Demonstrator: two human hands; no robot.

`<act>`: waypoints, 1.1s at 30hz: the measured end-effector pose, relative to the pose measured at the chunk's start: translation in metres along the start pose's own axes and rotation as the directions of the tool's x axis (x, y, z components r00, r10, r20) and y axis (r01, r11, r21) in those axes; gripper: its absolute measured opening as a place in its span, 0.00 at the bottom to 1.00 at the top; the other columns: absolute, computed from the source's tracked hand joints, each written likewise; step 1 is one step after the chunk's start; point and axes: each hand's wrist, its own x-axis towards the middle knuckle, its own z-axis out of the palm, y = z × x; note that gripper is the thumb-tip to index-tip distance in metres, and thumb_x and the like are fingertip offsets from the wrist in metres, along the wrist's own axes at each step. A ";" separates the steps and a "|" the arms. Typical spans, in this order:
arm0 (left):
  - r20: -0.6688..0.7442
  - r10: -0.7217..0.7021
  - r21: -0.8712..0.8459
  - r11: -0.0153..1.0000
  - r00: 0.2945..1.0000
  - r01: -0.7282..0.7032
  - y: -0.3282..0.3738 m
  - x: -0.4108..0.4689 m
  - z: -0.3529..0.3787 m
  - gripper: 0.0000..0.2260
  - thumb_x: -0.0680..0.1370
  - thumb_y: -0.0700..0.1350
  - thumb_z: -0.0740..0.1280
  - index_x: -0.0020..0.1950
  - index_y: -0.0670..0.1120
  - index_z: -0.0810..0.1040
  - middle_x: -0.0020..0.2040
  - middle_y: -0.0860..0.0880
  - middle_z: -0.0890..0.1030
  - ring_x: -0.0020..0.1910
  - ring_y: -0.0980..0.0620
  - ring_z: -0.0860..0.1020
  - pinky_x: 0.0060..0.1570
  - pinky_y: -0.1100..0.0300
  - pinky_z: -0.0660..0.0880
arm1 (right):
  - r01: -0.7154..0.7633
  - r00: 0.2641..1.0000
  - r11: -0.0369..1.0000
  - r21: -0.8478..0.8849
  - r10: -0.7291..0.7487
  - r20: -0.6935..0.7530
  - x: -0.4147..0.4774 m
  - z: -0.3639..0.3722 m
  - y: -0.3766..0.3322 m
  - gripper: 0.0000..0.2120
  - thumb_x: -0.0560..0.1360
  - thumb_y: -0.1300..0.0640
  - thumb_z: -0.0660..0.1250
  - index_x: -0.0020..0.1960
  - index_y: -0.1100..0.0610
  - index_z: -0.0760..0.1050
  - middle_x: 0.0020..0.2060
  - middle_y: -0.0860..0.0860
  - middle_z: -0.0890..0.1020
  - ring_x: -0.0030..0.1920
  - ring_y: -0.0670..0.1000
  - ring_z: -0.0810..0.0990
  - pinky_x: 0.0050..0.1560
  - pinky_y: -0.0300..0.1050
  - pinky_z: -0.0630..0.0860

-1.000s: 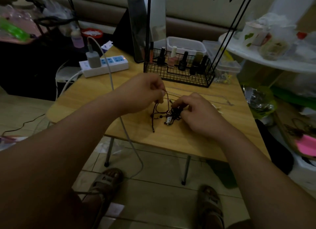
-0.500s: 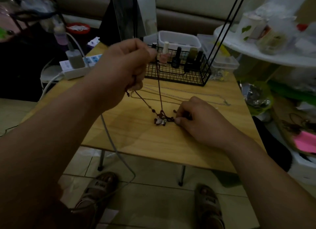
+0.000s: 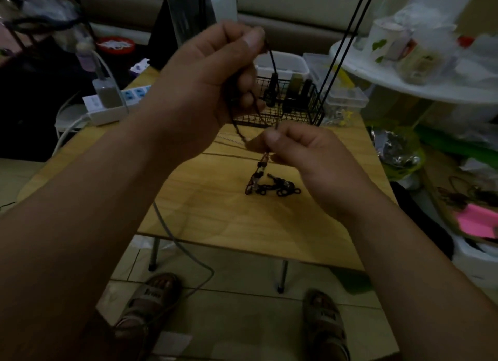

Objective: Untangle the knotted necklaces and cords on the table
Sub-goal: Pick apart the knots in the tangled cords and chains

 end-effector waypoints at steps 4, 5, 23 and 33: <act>-0.061 -0.021 0.096 0.995 0.998 0.027 -0.004 -0.004 -0.012 0.06 0.86 0.43 0.60 0.51 0.47 0.74 0.33 0.56 0.77 0.42 0.53 0.78 0.55 0.55 0.80 | -0.007 0.997 0.973 0.230 0.025 -0.076 -0.002 -0.016 0.001 0.11 0.84 0.55 0.62 0.57 0.54 0.84 0.52 0.51 0.88 0.57 0.51 0.86 0.64 0.52 0.78; -0.075 -0.030 0.108 0.993 0.997 0.038 -0.005 -0.005 -0.013 0.06 0.86 0.43 0.60 0.51 0.47 0.75 0.33 0.57 0.79 0.44 0.52 0.79 0.59 0.53 0.80 | -0.009 0.996 0.964 0.268 0.034 -0.088 -0.002 -0.019 0.001 0.11 0.84 0.56 0.62 0.57 0.56 0.83 0.51 0.53 0.88 0.56 0.53 0.86 0.63 0.52 0.80; 0.092 -0.293 0.698 0.701 0.952 0.148 -0.029 -0.014 0.008 0.18 0.75 0.60 0.74 0.62 0.57 0.78 0.53 0.58 0.83 0.50 0.67 0.80 0.50 0.60 0.78 | -0.046 0.997 0.964 0.261 0.061 -0.047 -0.004 -0.026 0.005 0.07 0.82 0.59 0.68 0.50 0.57 0.84 0.36 0.53 0.84 0.38 0.53 0.83 0.44 0.46 0.81; 0.217 -0.316 0.503 0.847 0.923 0.172 -0.037 -0.011 0.026 0.07 0.82 0.48 0.69 0.58 0.49 0.82 0.47 0.51 0.87 0.39 0.64 0.81 0.40 0.68 0.74 | 0.168 0.983 0.918 0.359 -0.129 -0.131 0.002 -0.024 -0.011 0.08 0.83 0.59 0.65 0.56 0.56 0.83 0.48 0.51 0.88 0.55 0.50 0.86 0.57 0.46 0.81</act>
